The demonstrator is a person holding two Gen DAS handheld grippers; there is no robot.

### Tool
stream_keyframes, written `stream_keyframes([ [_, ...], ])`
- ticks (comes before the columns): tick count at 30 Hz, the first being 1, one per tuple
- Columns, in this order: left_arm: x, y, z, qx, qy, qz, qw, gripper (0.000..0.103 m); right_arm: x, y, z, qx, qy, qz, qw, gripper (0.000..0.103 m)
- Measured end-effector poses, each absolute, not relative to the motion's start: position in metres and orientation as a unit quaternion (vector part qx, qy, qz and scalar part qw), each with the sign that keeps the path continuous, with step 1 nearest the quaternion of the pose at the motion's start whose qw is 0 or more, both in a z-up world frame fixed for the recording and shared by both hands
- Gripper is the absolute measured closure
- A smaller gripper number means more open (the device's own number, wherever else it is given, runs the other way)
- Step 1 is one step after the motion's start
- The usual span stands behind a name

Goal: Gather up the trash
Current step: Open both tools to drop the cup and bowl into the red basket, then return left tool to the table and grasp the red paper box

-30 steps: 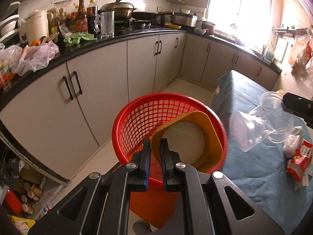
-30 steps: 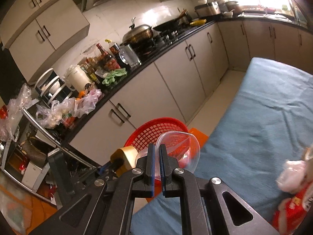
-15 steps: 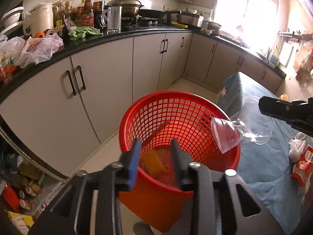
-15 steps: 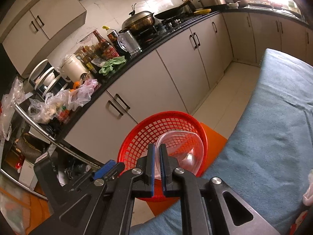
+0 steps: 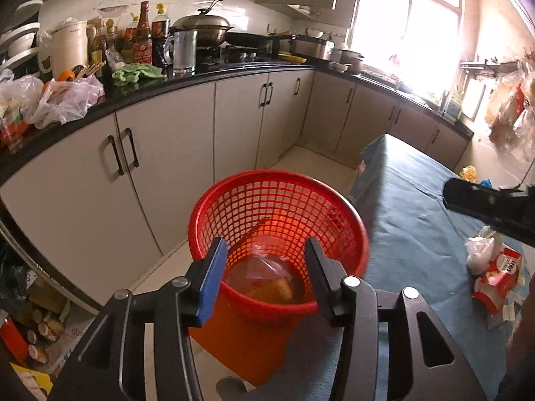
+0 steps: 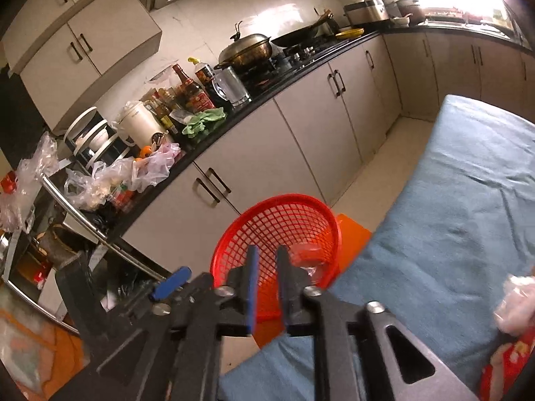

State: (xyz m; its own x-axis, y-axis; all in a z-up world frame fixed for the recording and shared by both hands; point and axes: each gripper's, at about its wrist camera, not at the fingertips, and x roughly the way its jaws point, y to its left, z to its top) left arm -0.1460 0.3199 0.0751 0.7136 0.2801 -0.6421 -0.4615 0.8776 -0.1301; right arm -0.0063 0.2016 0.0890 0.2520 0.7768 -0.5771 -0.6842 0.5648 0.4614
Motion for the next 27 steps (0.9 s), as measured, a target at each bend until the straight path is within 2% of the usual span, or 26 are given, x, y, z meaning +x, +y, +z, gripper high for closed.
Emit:
stream_keyframes([
  [2, -0.144, 0.311, 0.076, -0.137, 0.321, 0.193, 0.917, 0.056, -0.013, 0.185, 0.088, 0.063, 0.393, 0.457, 0.796, 0.057],
  [4, -0.142, 0.300, 0.075, -0.134, 0.323, 0.182, 0.919, 0.055, -0.021, 0.166, 0.086, 0.062, 0.384, 0.445, 0.807, 0.051],
  [11, -0.124, 0.250, 0.068, -0.111, 0.342, 0.130, 0.924, 0.053, -0.038, 0.094, 0.079, 0.077, 0.372, 0.418, 0.825, 0.050],
  [22, -0.096, 0.133, 0.064, -0.043, 0.360, 0.008, 0.932, 0.045, -0.053, -0.081, 0.044, 0.157, 0.361, 0.316, 0.863, 0.050],
  [27, -0.082, 0.079, 0.070, -0.010, 0.362, -0.051, 0.931, 0.031, -0.045, -0.142, 0.020, 0.205, 0.375, 0.277, 0.860, 0.050],
])
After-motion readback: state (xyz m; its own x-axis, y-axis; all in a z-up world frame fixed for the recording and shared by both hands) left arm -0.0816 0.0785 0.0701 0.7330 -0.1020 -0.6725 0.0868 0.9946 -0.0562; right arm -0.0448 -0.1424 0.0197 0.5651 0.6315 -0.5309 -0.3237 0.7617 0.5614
